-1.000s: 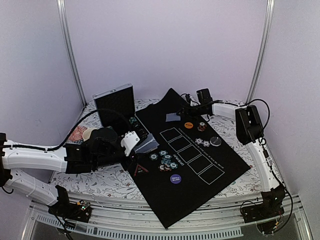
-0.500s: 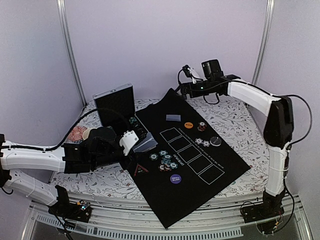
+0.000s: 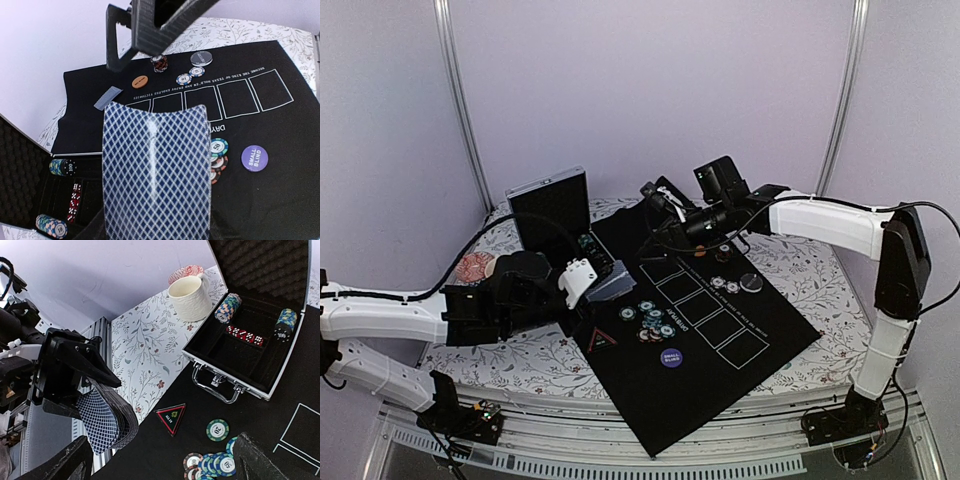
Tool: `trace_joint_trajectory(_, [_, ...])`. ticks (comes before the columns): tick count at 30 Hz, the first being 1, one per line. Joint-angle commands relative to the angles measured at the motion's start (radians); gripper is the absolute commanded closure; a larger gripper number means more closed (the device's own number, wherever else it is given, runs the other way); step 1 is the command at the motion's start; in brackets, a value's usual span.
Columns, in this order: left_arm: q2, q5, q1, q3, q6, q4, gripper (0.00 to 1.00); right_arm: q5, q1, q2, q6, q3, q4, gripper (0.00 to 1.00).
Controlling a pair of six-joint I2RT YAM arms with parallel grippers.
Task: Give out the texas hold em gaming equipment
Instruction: Pick up the poker card from the face-down deck piles.
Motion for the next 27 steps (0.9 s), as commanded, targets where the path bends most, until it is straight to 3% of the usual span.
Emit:
trace_joint_trajectory(1, [-0.018,-0.006,-0.013,0.028,0.019,0.032,0.54,-0.100,0.020,0.039,0.030,0.007,0.042,0.01])
trace_joint_trajectory(6, [-0.001,-0.014,-0.015,0.039,0.020,0.032,0.54,-0.187,0.036,0.108,0.129,-0.020,0.150,0.03])
trace_joint_trajectory(13, [0.015,-0.012,-0.019,0.045,0.022,0.033,0.54,-0.171,0.068,0.151,0.152,-0.011,0.173,0.05])
trace_joint_trajectory(27, [0.009,-0.027,-0.018,0.042,0.039,0.023,0.57,-0.007,0.067,0.131,0.070,0.058,-0.019,0.46])
